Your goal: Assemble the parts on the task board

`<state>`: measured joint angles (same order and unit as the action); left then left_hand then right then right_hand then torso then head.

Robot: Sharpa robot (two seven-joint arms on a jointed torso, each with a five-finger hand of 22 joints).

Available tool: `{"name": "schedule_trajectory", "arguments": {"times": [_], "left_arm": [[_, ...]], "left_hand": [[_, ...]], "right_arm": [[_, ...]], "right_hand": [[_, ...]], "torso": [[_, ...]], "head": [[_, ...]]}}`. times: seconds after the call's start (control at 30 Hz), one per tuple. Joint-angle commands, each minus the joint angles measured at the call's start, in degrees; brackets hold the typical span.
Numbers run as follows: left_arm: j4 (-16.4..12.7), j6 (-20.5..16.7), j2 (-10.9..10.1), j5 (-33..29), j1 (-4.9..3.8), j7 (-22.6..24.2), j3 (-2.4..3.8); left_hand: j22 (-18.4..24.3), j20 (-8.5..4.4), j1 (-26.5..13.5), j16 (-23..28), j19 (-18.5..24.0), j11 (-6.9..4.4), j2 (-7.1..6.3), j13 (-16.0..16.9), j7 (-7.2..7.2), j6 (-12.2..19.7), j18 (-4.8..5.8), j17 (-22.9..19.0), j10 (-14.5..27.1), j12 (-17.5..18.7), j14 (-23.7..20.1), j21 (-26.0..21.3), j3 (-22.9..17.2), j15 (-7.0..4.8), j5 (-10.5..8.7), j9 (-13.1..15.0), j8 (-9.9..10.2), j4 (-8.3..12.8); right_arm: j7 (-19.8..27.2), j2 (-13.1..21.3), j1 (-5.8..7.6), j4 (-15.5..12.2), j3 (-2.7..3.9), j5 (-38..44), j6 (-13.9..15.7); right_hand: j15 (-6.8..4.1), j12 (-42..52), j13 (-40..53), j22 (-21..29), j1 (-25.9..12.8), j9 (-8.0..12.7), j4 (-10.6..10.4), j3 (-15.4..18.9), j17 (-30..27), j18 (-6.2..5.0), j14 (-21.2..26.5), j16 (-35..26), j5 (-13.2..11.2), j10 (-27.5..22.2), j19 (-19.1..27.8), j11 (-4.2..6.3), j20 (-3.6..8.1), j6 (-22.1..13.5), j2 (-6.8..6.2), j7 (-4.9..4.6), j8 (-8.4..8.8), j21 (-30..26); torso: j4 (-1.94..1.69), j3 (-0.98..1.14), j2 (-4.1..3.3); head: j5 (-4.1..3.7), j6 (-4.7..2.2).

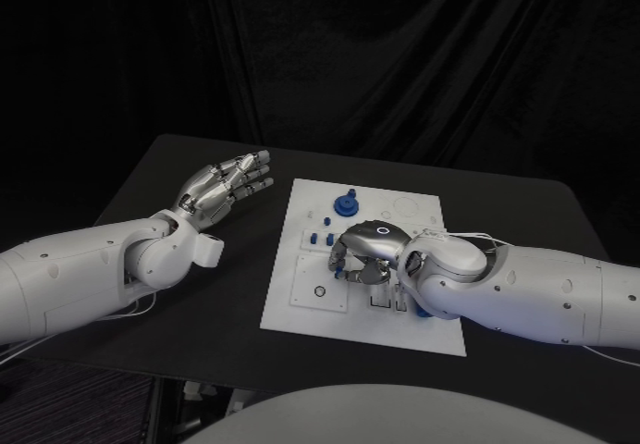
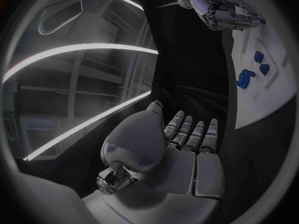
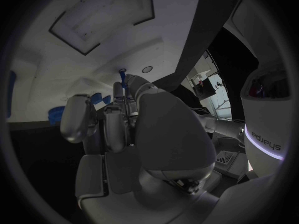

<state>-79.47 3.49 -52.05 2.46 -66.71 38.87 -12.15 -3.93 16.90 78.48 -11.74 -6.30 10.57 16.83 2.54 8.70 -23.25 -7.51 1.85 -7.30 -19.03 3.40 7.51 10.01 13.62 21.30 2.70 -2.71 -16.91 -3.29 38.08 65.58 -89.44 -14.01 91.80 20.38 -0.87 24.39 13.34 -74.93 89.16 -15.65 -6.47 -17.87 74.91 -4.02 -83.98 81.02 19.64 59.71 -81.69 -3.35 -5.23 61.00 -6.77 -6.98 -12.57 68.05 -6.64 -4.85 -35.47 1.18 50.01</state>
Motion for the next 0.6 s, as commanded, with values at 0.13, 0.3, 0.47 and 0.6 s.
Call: {"name": "schedule_trajectory", "arguments": {"times": [0.13,0.3,0.47,0.6], "left_arm": [[0.0,1.0,0.2,-0.1,0.09,3.5,0.05],[0.1,1.0,0.2,-0.1,0.09,3.3,0.05],[0.1,1.1,0.3,-0.1,0.09,3.2,0.05],[0.2,1.2,0.3,-0.1,0.1,3.1,0.05]], "left_hand": [[0.0,-0.01,0.6,-0.1,-0.4,0.52,-0.02,0.1,3.28,-0.4,1.03,0.1,0.0,-0.3,0.3,0.4,-0.4,0.21,0.26,0.1,-0.4,0.0],[0.0,-0.01,0.6,-0.1,-0.4,0.54,-0.02,0.1,3.3,-0.4,1.04,0.1,0.0,-0.3,0.3,0.4,-0.5,0.23,0.29,0.1,-0.4,0.0],[-0.1,-0.01,0.6,-0.1,-0.4,0.55,-0.01,0.1,3.31,-0.4,1.06,0.1,0.0,-0.3,0.3,0.4,-0.5,0.25,0.34,0.1,-0.4,0.1],[-0.1,-0.01,0.6,-0.1,-0.4,0.55,-0.01,0.1,3.31,-0.4,1.06,0.1,0.0,-0.3,0.3,0.4,-0.5,0.25,0.34,0.1,-0.4,0.1]], "right_arm": [[-0.3,-0.1,-0.28,0.2,-0.01,0.4,-0.4],[-0.3,-0.3,-0.39,0.3,-0.01,0.4,-0.6],[-0.7,-0.3,-0.51,0.5,-0.01,0.4,-1.2],[-0.9,-0.2,-0.6,0.5,-0.01,0.4,-1.7]], "right_hand": [[-0.23,0.0,0.1,-8.8,0.3,-0.1,0.3,-0.1,1.3,-0.72,-1.9,-0.2,-0.2,0.6,0.0,0.13,0.32,-0.3,0.47,-0.02,0.2,-0.1],[-0.23,0.0,0.1,-8.8,0.3,-0.1,0.4,-0.1,1.1,-0.73,-1.9,-0.3,-0.2,0.7,0.0,0.13,0.32,-0.3,0.48,-0.02,0.21,-0.1],[-0.19,-0.1,0.0,-8.6,0.3,-0.2,0.5,-0.1,0.8,-0.82,-1.8,-0.5,-0.2,0.6,0.2,0.05,0.31,-0.5,0.44,-0.09,0.37,-0.6],[-0.16,-0.2,0.0,-8.6,0.4,-0.2,0.5,-0.2,0.7,-0.85,-1.7,-0.6,-0.2,0.5,0.3,0.01,0.29,-0.6,0.43,-0.13,0.47,-0.7]], "torso": [[0.01,0.01,-0.02],[0.03,-0.03,-0.01],[-0.01,-0.04,0.01],[-0.03,-0.01,0.02]], "head": [[0.1,-0.01],[0.14,-0.01],[0.16,-0.01],[0.16,-0.01]]}}
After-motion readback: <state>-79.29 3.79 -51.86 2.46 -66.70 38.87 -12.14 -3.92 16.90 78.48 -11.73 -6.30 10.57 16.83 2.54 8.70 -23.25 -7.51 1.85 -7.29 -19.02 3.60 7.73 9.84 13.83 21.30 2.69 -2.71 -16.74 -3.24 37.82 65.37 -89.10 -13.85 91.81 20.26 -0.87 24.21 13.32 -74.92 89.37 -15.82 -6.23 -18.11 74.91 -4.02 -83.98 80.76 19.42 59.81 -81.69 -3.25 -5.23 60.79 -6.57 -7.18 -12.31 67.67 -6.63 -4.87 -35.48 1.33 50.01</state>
